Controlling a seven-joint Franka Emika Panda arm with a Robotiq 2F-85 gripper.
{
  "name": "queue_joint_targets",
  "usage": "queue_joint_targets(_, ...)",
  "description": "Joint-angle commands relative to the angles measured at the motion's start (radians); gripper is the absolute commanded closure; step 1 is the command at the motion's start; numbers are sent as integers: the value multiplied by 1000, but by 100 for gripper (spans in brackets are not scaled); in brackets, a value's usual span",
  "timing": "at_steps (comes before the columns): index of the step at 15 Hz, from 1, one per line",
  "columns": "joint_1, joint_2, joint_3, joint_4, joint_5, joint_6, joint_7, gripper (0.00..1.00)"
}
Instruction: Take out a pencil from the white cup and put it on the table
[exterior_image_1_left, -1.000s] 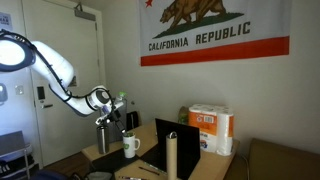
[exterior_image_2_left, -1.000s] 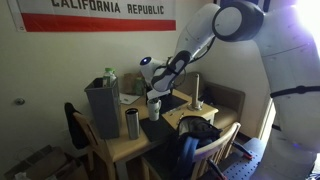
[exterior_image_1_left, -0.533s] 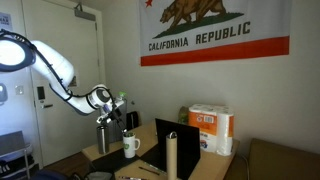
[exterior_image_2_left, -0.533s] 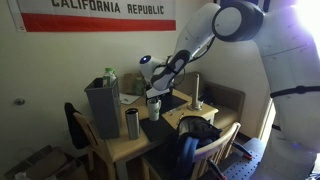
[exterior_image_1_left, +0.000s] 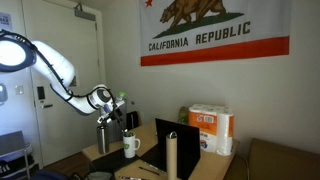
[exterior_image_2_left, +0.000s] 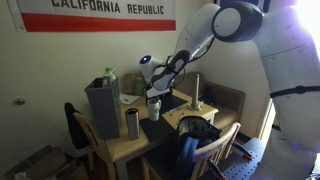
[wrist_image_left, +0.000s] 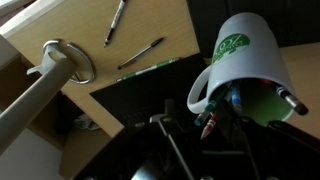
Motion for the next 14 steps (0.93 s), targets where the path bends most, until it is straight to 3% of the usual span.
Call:
queue_joint_targets(1,-13,16,9,15,-28,14,20,20)
queue_joint_targets(4,-14,20,9,16,-26,18,18,0)
queue_joint_targets(14,-25,40,7,42,-13,32,3,0)
